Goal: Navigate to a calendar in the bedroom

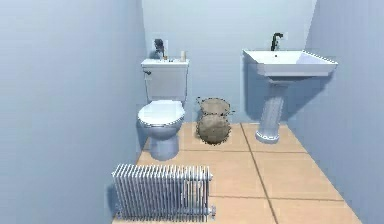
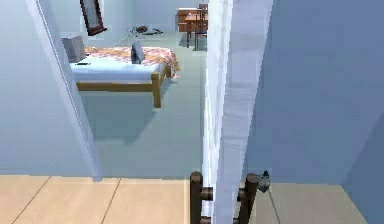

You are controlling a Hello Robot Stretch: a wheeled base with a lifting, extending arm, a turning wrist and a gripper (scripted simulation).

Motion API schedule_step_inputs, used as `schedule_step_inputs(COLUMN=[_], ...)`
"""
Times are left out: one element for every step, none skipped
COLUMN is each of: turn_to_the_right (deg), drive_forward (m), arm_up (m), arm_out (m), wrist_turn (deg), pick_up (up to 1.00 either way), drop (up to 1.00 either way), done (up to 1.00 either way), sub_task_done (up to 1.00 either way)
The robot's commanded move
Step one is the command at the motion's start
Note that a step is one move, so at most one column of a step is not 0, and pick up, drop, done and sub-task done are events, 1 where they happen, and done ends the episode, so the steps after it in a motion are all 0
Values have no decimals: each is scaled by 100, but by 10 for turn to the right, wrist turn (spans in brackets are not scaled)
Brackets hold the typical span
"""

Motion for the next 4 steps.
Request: schedule_step_inputs(turn_to_the_right=[330, 0, 450, 180], drive_forward=[0, 55, 0, 0], arm_up=[0, 0, 0, 0], arm_out=[0, 0, 0, 0], wrist_turn=[0, 0, 0, 0], pick_up=[0, 0, 0, 0], drop=[0, 0, 0, 0], done=[0, 0, 0, 0], sub_task_done=[0, 0, 0, 0])
